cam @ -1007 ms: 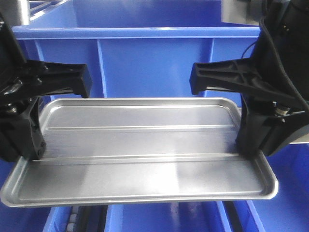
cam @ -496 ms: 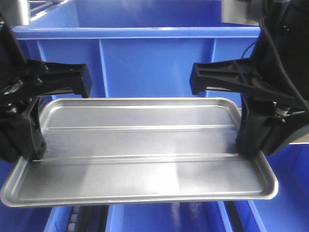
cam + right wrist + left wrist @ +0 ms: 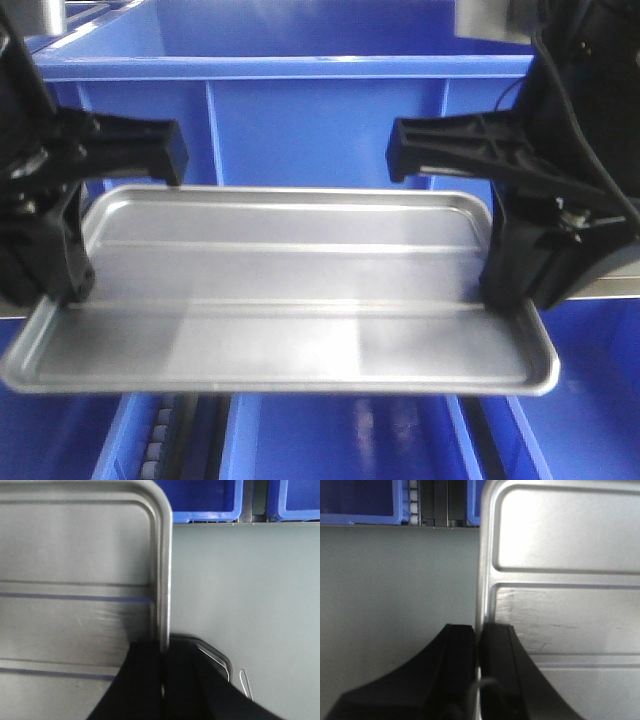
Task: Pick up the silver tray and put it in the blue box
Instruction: 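Lower the tray into the blue crate and open both grippers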
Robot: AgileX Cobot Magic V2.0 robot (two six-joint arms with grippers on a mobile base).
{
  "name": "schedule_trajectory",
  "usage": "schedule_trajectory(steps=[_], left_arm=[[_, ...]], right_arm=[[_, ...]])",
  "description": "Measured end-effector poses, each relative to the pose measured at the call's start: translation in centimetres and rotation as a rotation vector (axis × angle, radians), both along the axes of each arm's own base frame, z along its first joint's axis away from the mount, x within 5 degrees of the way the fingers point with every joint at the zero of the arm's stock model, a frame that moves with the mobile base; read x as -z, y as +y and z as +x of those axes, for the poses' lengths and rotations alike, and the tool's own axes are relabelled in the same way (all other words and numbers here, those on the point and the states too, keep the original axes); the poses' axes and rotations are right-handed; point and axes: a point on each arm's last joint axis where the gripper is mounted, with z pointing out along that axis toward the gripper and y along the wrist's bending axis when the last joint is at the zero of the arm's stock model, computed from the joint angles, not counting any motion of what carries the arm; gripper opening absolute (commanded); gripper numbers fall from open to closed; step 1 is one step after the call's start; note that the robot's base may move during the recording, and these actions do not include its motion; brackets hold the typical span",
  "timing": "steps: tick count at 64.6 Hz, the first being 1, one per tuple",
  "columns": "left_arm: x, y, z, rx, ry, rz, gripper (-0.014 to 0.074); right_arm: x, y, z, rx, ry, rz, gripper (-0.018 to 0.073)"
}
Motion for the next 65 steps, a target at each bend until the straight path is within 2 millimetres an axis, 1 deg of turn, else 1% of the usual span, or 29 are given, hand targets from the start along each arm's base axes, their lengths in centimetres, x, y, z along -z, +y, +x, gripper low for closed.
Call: schedule_trajectory(steps=[4, 9, 15, 23, 31, 34, 38, 44, 45, 51, 52, 62, 65], left_arm=[[-0.7, 0.1, 0.5, 0.007, -0.018, 0.003, -0.0013], [-2.1, 0.1, 1.4, 0.028, -0.047, -0.001, -0.0013], [-4.3, 0.1, 2.5, 0.067, -0.083, -0.027, -0.0013], [-7.2, 0.7, 4.2, 0.095, -0.141, -0.079, -0.0013], [-10.0, 1.3, 6.0, 0.116, -0.225, -0.116, -0.0013], [-10.6, 1.4, 6.6, 0.131, -0.243, -0.114, -0.0013], [-11.7, 1.6, 8.0, 0.141, -0.276, -0.113, -0.0013], [-12.5, 1.7, 10.1, 0.150, -0.294, -0.102, -0.0013], [-12.9, 1.6, 10.4, 0.150, -0.304, -0.107, -0.0013], [-13.5, 1.6, 12.7, 0.155, -0.322, -0.105, -0.0013], [-13.9, 1.5, 13.0, 0.157, -0.334, -0.108, -0.0013], [-14.8, 1.3, 16.2, 0.178, -0.369, -0.117, -0.0013], [-14.7, 1.3, 17.3, 0.176, -0.374, -0.117, -0.0013]], right_arm=[[-0.7, 0.0, 0.4, -0.001, -0.010, -0.001, 0.0059], [-2.2, -0.1, 1.1, -0.013, -0.037, -0.008, 0.0059], [-4.2, -0.4, 2.0, -0.029, -0.070, -0.017, 0.0059], [-7.4, -1.0, 3.4, -0.033, -0.138, -0.009, 0.0059], [-10.6, -1.6, 5.3, -0.035, -0.220, 0.015, 0.0059], [-11.4, -1.6, 6.1, -0.051, -0.243, 0.017, 0.0059], [-12.5, -1.7, 7.3, -0.063, -0.268, 0.020, 0.0058], [-13.7, -1.8, 9.1, -0.077, -0.298, 0.018, 0.0058], [-13.9, -1.7, 9.5, -0.077, -0.305, 0.018, 0.0058], [-14.8, -1.9, 11.4, -0.078, -0.326, 0.015, 0.0058], [-14.9, -1.8, 11.9, -0.078, -0.332, 0.015, 0.0058], [-15.3, -2.0, 15.4, -0.074, -0.353, 0.000, 0.0058], [-15.3, -2.2, 16.4, -0.065, -0.357, 0.001, 0.0057]])
